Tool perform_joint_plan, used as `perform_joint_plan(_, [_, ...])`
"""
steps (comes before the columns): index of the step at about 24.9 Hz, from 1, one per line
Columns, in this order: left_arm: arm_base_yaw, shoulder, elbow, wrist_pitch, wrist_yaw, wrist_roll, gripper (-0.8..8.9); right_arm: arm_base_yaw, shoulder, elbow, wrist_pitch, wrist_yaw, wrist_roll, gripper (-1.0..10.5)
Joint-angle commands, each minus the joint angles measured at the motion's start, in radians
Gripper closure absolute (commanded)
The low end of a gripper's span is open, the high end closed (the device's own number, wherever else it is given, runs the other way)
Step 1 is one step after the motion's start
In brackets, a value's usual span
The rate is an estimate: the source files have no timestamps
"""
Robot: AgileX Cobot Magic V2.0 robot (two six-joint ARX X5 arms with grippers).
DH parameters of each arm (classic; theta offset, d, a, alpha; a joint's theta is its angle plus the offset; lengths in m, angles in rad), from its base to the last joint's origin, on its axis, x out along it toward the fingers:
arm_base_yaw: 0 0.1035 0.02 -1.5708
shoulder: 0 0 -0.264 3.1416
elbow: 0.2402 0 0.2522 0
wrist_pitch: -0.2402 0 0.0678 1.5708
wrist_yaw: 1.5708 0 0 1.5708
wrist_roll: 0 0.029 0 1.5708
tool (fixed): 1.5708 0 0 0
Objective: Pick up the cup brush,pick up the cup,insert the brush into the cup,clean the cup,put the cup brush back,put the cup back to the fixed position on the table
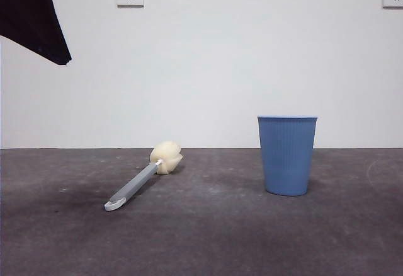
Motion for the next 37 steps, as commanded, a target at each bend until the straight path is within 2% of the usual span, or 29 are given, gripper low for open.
perform_joint_plan(1, [0.0, 0.001, -0.009, 0.007, 0.002, 0.016, 8.17, 0.002, -0.002, 0.002, 0.005, 0.004, 0.02, 9.5])
perform_joint_plan(14, [0.002, -0.01, -0.009, 0.122, -0.001, 0.032, 8.17, 0.002, -0.002, 0.002, 0.005, 0.005, 0.02, 9.5])
perform_joint_plan(16, [0.019, -0.043, -0.009, 0.174, -0.085, 0.08, 8.17, 0.002, -0.002, 0.002, 0.005, 0.004, 0.02, 9.5])
perform_joint_plan(19, [0.053, -0.111, -0.016, 0.36, -0.228, 0.134, 8.17, 0.001, -0.002, 0.002, 0.005, 0.005, 0.02, 9.5])
perform_joint_plan(23, [0.158, -0.243, -0.054, 0.618, -0.256, 0.194, 8.17, 0.001, -0.002, 0.002, 0.005, 0.004, 0.02, 9.5])
perform_joint_plan(26, [0.296, -0.379, -0.138, 0.771, -0.257, 0.196, 8.17, 0.002, -0.002, 0.002, 0.005, 0.004, 0.02, 9.5])
perform_joint_plan(32, [0.498, -0.617, -0.366, 0.832, -0.283, 0.219, 8.17, 0.001, -0.002, 0.002, 0.005, 0.005, 0.02, 9.5])
perform_joint_plan(37, [0.557, -0.79, -0.586, 0.866, -0.316, 0.219, 8.17, 0.001, -0.002, 0.002, 0.005, 0.004, 0.02, 9.5])
